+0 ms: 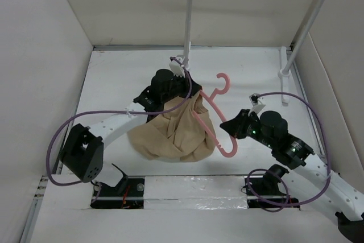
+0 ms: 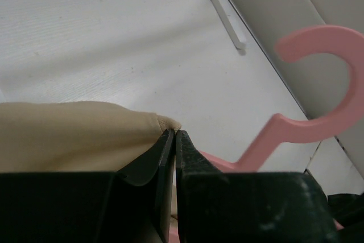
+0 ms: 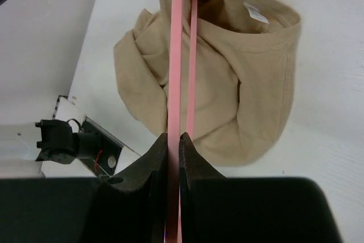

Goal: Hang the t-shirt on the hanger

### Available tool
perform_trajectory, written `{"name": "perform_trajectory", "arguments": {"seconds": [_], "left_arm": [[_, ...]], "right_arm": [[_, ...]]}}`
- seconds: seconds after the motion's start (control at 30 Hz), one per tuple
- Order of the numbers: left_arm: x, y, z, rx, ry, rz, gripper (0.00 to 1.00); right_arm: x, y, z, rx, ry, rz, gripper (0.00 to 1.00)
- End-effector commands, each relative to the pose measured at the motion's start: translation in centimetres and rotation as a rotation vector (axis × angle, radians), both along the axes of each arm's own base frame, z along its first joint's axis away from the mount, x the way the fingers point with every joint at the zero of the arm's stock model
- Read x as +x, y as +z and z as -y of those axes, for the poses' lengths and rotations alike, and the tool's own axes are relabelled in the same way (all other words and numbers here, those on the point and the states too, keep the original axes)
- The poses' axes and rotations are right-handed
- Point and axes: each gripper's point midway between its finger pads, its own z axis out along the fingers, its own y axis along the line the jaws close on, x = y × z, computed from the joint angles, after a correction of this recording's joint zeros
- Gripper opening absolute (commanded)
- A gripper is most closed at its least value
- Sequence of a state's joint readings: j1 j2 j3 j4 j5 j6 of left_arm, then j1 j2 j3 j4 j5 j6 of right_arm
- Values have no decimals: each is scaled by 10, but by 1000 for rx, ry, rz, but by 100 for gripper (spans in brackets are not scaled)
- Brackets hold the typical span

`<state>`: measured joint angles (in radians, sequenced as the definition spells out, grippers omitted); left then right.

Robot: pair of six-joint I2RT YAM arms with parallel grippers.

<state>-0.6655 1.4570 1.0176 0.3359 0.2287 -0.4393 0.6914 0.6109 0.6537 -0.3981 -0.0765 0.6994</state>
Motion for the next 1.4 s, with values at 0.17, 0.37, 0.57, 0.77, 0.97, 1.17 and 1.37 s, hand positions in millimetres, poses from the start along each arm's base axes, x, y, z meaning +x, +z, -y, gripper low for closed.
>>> {"name": "perform_trajectory", "arguments": {"seconds": [0.17,0.37,0.57,0.77,0.97,1.17,1.37], "left_arm": [[-58,81,9,-76,-55,136,0],[-86,103,-5,-152,-96,139,0],[-103,110,-23,-144,-85,129,0],[-102,104,-35,-98,-31,100,0],[-112,104,-51,-127,-1,104,0],[-109,86,-47,-85,-8,65,0],[-107,84,-54,-50,20,65,26]], "right_arm": [[42,64,-46,250,-74,268,0],[57,81,-81,306,-9,333,0],[73,102,-95,407,8,498,0],[46,171,-65,604,-30,684,0],[15,193,-23,635,-131,747,0],[51,148,-84,497,-109,685,0],[38,160,-66,448,-187,738,0]]}}
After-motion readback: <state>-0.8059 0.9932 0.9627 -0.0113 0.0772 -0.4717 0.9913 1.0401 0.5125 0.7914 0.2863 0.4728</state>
